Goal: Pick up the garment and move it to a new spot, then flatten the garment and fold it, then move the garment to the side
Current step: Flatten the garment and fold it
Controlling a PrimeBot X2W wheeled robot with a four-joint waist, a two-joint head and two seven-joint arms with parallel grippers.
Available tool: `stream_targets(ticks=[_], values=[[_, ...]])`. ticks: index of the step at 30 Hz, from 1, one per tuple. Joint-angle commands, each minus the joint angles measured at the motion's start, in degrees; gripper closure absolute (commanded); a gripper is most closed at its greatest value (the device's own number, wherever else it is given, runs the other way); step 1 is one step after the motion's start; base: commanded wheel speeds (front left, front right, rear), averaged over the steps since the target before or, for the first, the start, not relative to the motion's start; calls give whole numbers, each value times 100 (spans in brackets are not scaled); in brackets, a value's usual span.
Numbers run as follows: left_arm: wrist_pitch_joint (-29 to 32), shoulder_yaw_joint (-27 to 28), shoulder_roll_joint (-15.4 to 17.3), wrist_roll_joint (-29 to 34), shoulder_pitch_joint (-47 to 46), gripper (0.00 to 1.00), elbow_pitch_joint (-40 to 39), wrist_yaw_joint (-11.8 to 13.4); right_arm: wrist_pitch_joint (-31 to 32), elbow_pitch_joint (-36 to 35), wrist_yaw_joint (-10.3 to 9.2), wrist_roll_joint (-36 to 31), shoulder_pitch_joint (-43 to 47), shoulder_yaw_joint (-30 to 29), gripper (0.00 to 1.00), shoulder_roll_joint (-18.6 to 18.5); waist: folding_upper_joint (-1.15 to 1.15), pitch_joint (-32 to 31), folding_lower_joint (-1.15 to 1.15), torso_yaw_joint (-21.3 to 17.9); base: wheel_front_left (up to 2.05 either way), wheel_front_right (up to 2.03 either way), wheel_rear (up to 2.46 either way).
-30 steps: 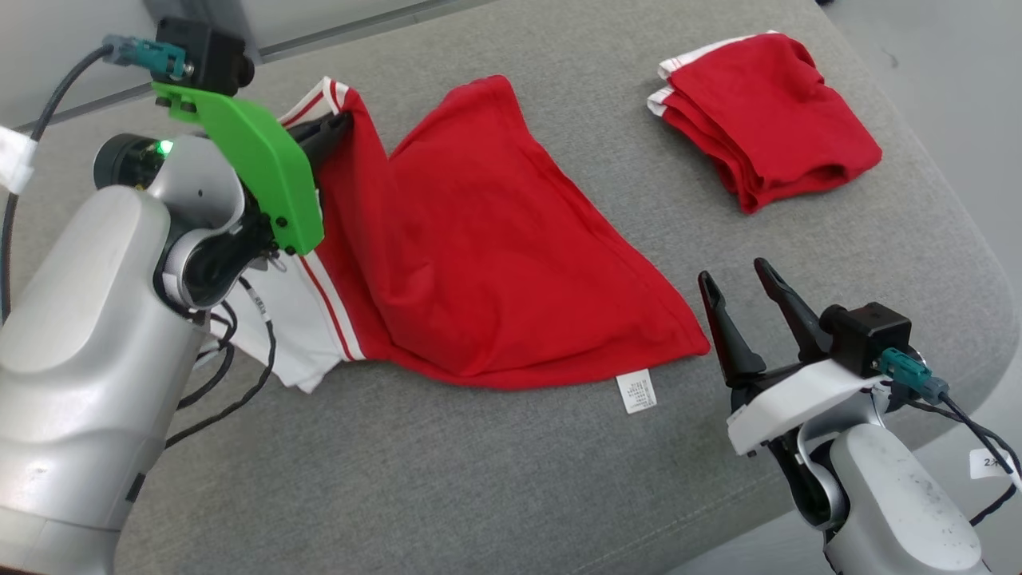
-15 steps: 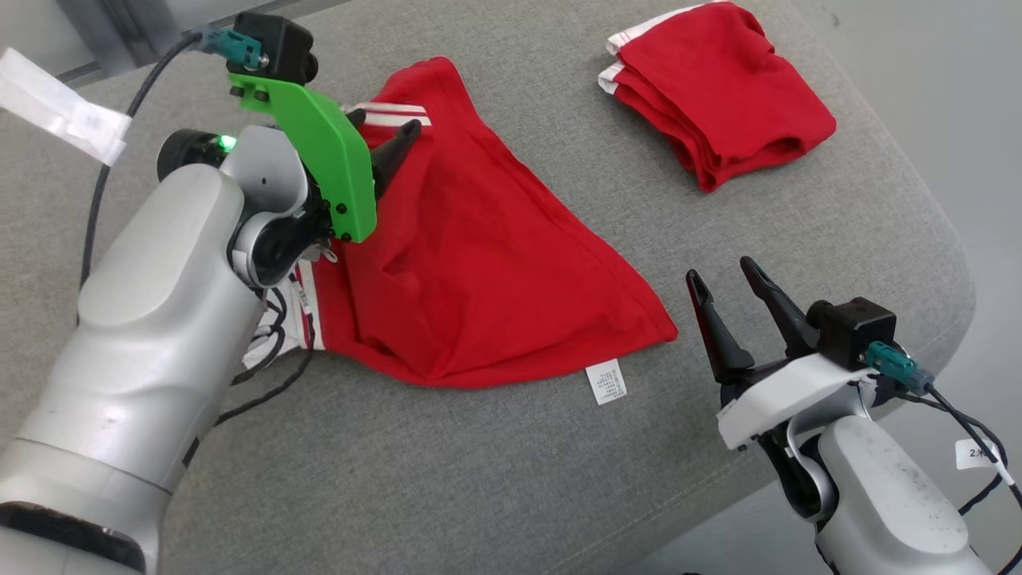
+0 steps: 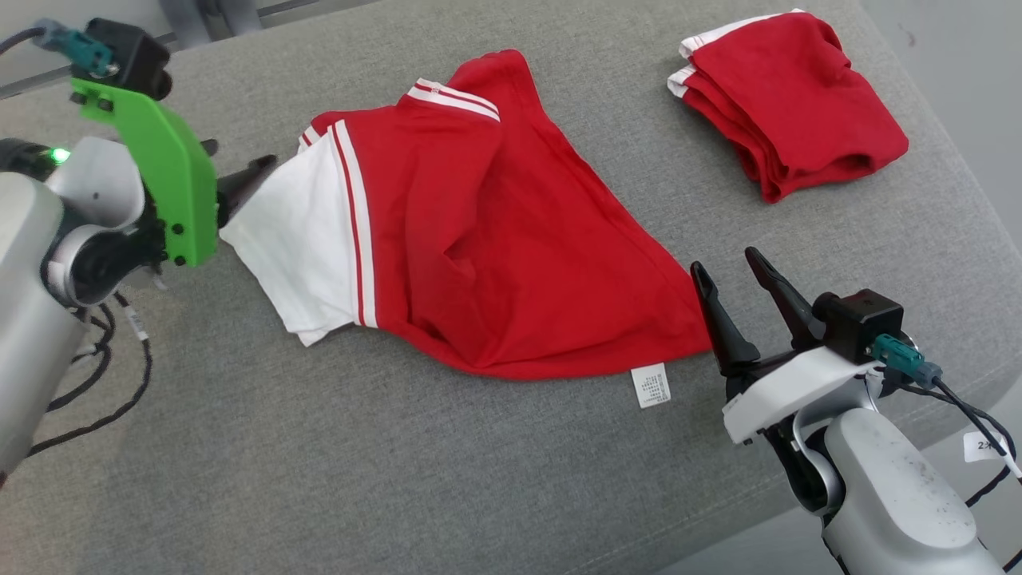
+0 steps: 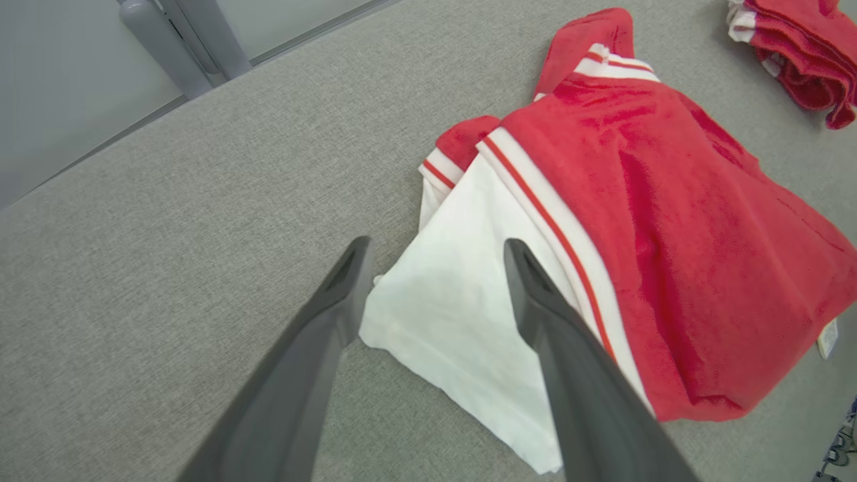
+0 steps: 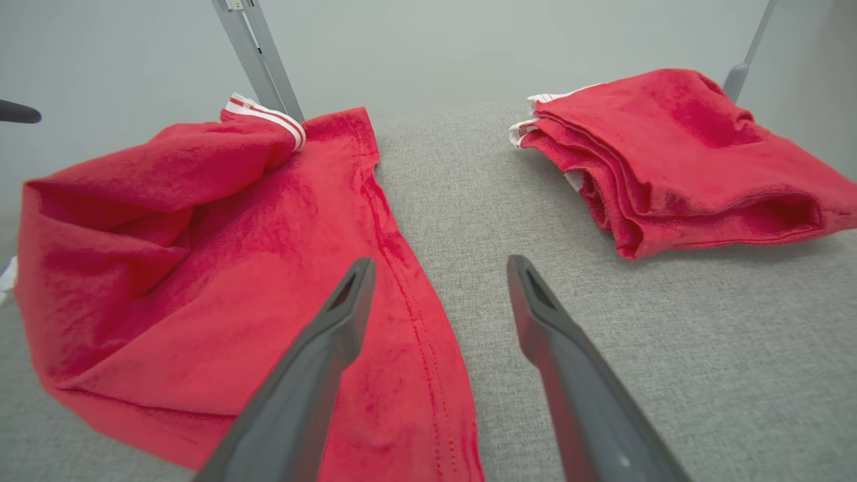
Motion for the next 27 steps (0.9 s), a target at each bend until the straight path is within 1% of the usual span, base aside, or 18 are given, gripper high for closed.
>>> stream_targets(ticks=[1, 7, 12, 14, 16, 17, 18, 20, 24, 27], values=[[-44, 4, 142, 58, -48, 0, 140, -16, -24, -18, -11, 21, -47, 27, 0, -10, 0, 150, 0, -86, 0, 0, 0], [-43, -29, 356, -151, 166, 0, 597, -16, -36, -18, -11, 64, -97, 69, 0, 20, 0, 352, 0, -288, 0, 0, 0], [224, -221, 490, -302, 225, 0, 657, -15, -43, -5, -11, 87, -109, 73, 0, 34, 0, 445, 0, -400, 0, 0, 0], [207, -278, 556, -260, 197, 0, 717, -15, -47, 4, -11, 93, -103, 85, 0, 45, 0, 461, 0, -429, 0, 0, 0], [198, -311, 555, -299, 203, 0, 811, -15, -50, 15, -10, 93, -105, 94, 0, 52, 0, 458, 0, -454, 0, 0, 0], [234, -338, 558, -346, 217, 9, 830, -16, -46, 24, -11, 93, -100, 93, 0, 51, 0, 449, 0, -459, 0, 0, 0], [246, -356, 559, -379, 225, 48, 827, -16, -44, 29, -10, 91, -89, 86, 0, 48, 0, 439, 0, -455, 0, 0, 0], [264, -386, 556, -462, 241, 100, 791, -16, -44, 43, -10, 83, -50, 58, 0, 31, 0, 396, 0, -429, 0, 0, 0], [319, -439, 529, -665, 301, 100, 680, -16, -46, 87, -10, 38, 5, -8, 0, -5, 0, 244, 0, -319, 0, 0, 0], [244, -484, 473, -804, 344, 100, 551, -16, -47, 80, -10, 1, 28, -26, 0, -44, 0, 72, 0, -184, 0, 0, 0]])
